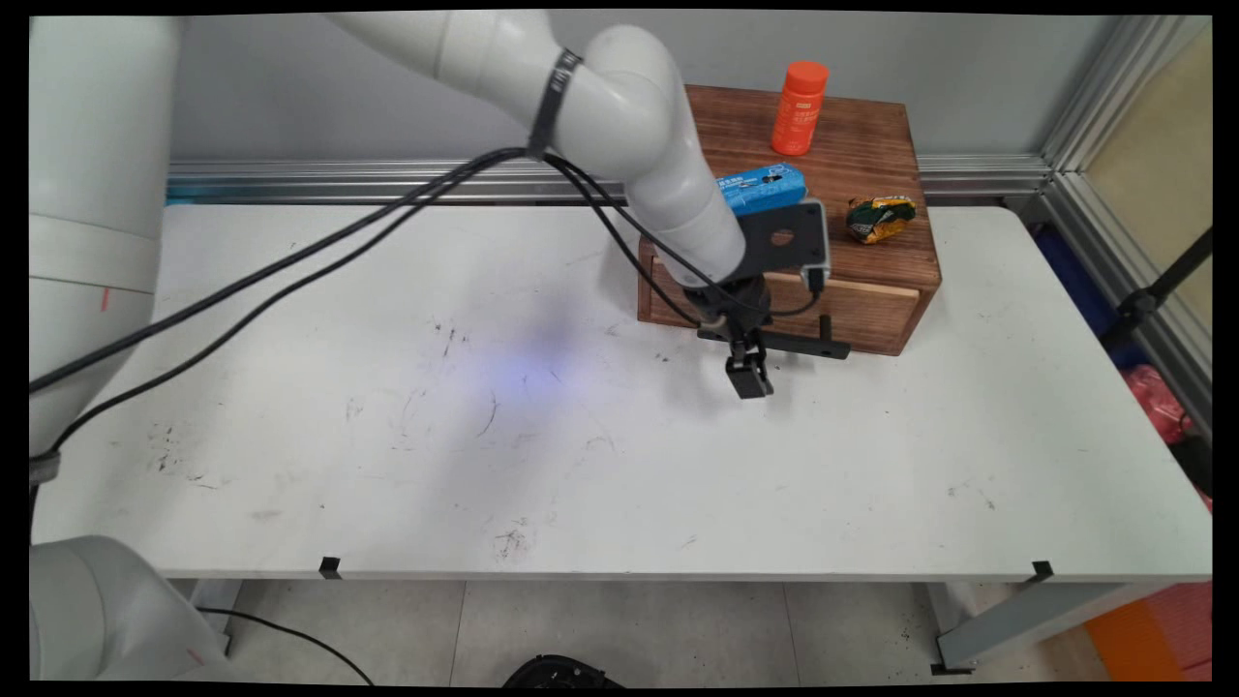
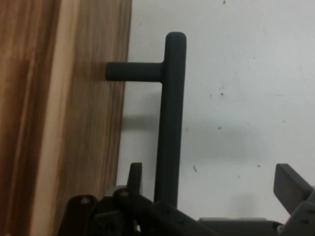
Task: Open the drawer
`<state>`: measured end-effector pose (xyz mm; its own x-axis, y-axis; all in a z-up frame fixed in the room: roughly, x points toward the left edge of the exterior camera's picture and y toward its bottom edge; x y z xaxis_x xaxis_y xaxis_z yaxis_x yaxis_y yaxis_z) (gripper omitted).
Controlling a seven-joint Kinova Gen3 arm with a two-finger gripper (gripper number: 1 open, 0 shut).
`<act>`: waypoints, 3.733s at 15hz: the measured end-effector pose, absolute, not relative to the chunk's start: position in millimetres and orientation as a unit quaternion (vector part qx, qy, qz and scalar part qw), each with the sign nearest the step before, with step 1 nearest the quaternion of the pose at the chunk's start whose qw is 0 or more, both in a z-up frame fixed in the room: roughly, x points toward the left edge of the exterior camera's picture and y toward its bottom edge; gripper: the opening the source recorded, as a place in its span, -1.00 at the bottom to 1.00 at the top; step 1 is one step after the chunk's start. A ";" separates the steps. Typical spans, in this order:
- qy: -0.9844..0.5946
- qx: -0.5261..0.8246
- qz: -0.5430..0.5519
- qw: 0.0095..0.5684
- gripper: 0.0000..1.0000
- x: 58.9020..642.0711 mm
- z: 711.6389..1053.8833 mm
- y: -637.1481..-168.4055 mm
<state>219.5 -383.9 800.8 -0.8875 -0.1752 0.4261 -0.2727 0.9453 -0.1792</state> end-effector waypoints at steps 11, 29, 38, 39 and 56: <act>-0.973 0.102 0.111 0.172 1.00 193.6 775.0 -394.1; -0.982 0.094 0.068 0.151 1.00 172.3 780.9 -335.7; -0.983 0.092 0.044 0.153 1.00 163.1 785.8 -281.8; -0.983 0.091 0.042 0.154 1.00 161.9 786.4 -276.5; -0.985 0.071 0.007 0.160 1.00 154.1 794.6 -195.5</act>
